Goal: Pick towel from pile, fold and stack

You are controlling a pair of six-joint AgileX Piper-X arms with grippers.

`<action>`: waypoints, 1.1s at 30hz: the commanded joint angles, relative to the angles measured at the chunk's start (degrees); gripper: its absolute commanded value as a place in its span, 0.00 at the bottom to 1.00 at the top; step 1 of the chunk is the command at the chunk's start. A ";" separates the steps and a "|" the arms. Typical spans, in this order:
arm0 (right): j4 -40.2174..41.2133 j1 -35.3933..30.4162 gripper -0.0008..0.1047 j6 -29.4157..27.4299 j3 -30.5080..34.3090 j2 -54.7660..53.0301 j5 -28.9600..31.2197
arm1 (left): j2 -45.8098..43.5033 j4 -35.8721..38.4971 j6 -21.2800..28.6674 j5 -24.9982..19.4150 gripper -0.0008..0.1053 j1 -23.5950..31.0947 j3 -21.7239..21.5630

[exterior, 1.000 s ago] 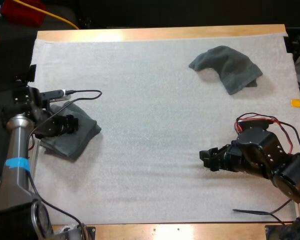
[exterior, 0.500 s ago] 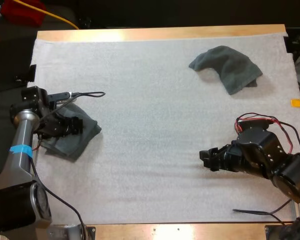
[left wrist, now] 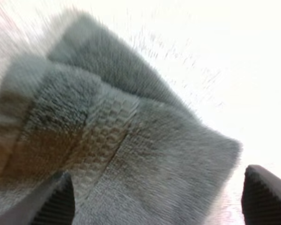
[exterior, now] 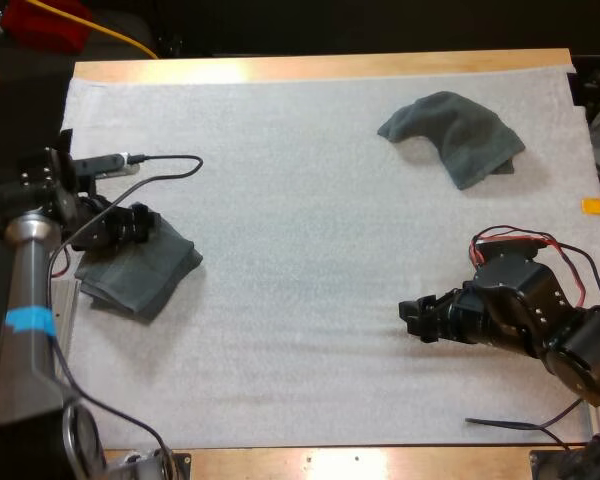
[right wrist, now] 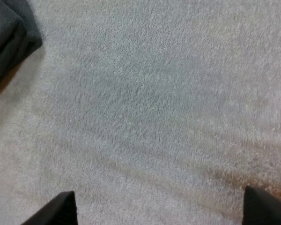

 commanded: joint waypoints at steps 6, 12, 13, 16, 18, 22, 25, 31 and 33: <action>-1.21 0.12 0.66 -0.75 -0.34 -0.30 -0.28 | -8.39 2.23 0.17 0.47 0.67 -0.15 -0.53; -4.61 0.12 0.66 -3.59 -0.34 -0.30 0.58 | -14.97 5.84 0.17 2.36 0.67 -0.28 -0.53; -4.79 0.12 0.66 -3.86 -0.34 -0.30 1.43 | -16.15 6.43 0.17 2.40 0.67 -0.55 -0.53; -4.63 0.12 0.66 -5.77 -0.34 -0.30 4.20 | -19.01 7.60 0.17 2.66 0.67 -2.37 -0.53; -4.64 0.12 0.66 -7.43 -0.34 -0.30 6.09 | -20.72 7.98 0.17 2.66 0.67 -3.89 -0.53; -4.32 0.05 0.66 -9.77 -0.34 -0.30 11.40 | -24.13 8.95 -0.01 2.59 0.67 -8.14 -0.53; -4.25 -0.83 0.66 -11.44 -0.34 -0.30 13.90 | -26.13 9.35 -0.38 2.55 0.67 -10.66 -0.53; -1.47 -9.66 0.66 -12.88 -0.41 -0.30 12.53 | -29.94 9.87 -1.43 1.73 0.67 -12.61 -0.53; -0.14 -13.54 0.66 -13.85 -0.39 -0.30 11.19 | -30.86 10.47 -1.43 1.72 0.67 -12.61 -0.53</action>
